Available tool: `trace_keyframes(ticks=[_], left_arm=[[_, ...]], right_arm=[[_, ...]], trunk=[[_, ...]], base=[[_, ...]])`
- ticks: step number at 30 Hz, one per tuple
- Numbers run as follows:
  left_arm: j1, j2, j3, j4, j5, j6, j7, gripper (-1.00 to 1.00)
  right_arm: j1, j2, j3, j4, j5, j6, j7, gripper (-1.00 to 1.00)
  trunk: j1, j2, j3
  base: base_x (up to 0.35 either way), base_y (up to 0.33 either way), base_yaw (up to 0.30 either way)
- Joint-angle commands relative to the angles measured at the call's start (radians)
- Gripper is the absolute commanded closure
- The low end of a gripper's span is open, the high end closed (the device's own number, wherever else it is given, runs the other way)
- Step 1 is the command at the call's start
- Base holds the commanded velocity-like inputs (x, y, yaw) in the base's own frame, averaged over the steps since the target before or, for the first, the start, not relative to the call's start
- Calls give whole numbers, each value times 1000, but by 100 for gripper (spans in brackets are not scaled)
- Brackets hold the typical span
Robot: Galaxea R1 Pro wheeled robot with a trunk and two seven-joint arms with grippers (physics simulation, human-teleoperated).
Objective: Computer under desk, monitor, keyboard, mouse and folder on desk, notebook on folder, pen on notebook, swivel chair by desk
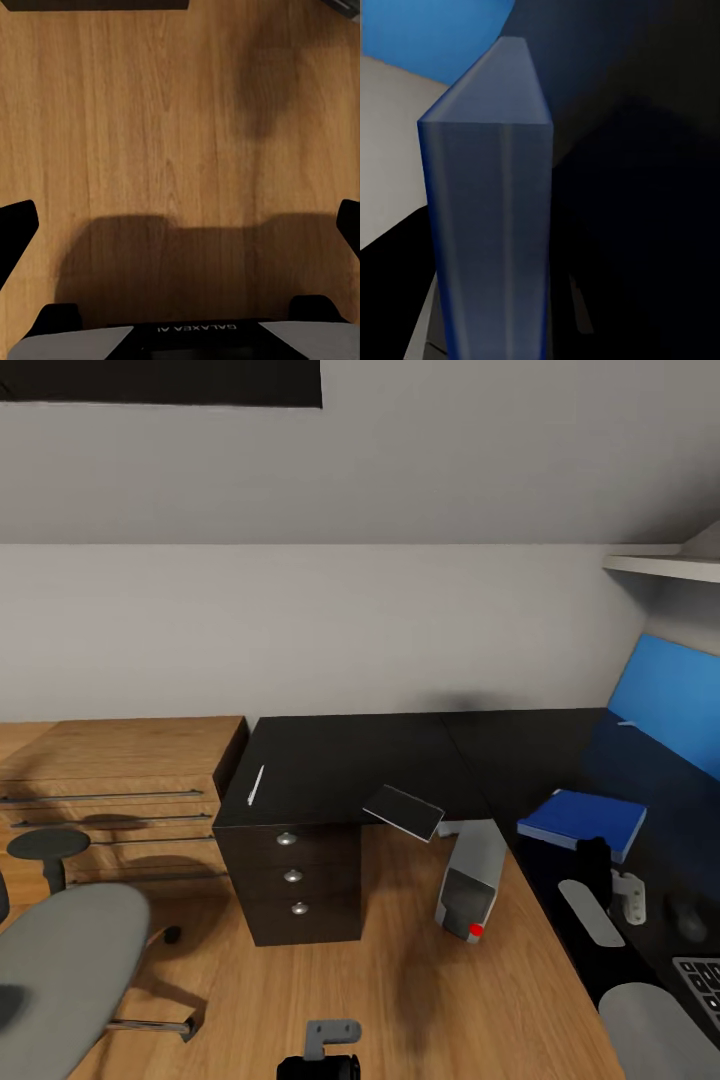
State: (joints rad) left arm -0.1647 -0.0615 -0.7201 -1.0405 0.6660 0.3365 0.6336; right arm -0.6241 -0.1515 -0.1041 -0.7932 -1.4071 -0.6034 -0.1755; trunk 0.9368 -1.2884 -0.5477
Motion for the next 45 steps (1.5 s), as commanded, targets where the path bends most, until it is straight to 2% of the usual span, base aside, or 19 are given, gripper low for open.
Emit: trace_keyframes(ticks=[1, 15, 16, 28, 45], left_arm=[[-1, 0, -2, -1, 6, 3, 8, -100], [-1, 0, -4, -1, 6, 3, 8, -100], [-1, 0, -4, -1, 6, 3, 8, -100], [-1, 0, -5, -1, 6, 3, 8, -100], [-1, -1, -5, -1, 6, 3, 8, -100]], right_arm=[[0, 0, 0, 0, -7, -5, -5, 100], [0, 0, 0, 8, 43, -6, -7, 100], [0, 0, 0, 8, -85, -6, -6, 100], [0, 0, -2, 9, -87, -6, -7, 100], [0, 2, -1, 9, -85, -7, -6, 100]], trunk=[[0, -1, -1], [0, -1, -3], [0, -1, -3], [0, -1, -5], [0, -1, -10]], base=[[0, 0, 0], [0, 0, -67], [0, 0, -9], [0, 0, -82], [0, 0, -5]])
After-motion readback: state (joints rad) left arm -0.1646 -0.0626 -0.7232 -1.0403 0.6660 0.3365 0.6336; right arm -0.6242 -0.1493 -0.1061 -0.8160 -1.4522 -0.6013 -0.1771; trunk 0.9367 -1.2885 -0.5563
